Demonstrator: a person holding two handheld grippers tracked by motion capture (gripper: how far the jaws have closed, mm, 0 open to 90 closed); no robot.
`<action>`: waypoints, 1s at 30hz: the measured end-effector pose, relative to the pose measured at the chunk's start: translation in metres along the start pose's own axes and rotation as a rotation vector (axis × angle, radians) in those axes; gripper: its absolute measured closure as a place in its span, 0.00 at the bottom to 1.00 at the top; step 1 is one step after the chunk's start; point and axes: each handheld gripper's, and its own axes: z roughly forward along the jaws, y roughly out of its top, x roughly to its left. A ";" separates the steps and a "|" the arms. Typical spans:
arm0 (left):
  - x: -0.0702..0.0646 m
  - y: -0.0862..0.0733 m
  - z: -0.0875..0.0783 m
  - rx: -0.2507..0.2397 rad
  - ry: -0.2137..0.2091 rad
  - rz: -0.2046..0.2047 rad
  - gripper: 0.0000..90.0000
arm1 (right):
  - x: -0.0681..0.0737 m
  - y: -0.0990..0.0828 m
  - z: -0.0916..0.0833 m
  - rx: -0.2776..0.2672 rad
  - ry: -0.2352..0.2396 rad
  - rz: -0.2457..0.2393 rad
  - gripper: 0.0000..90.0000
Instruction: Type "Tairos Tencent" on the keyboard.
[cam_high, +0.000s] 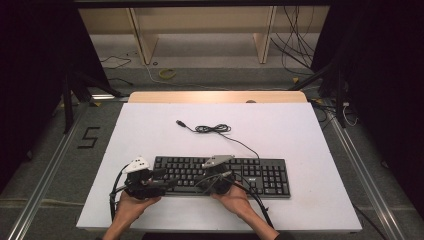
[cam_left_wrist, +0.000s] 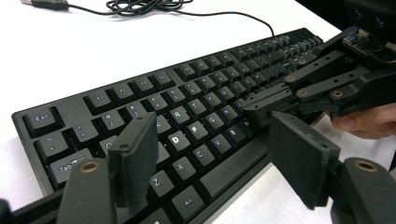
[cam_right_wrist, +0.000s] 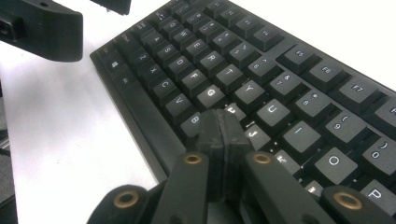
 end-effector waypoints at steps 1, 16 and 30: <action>0.000 0.000 0.000 -0.001 -0.002 -0.002 0.36 | 0.000 0.000 0.000 0.000 -0.001 -0.001 1.00; -0.001 -0.001 -0.001 -0.007 0.000 -0.003 0.36 | 0.003 -0.002 0.003 0.005 -0.019 -0.006 1.00; 0.001 0.000 -0.002 -0.009 0.010 -0.003 0.35 | 0.000 -0.001 -0.003 -0.019 -0.005 0.022 0.95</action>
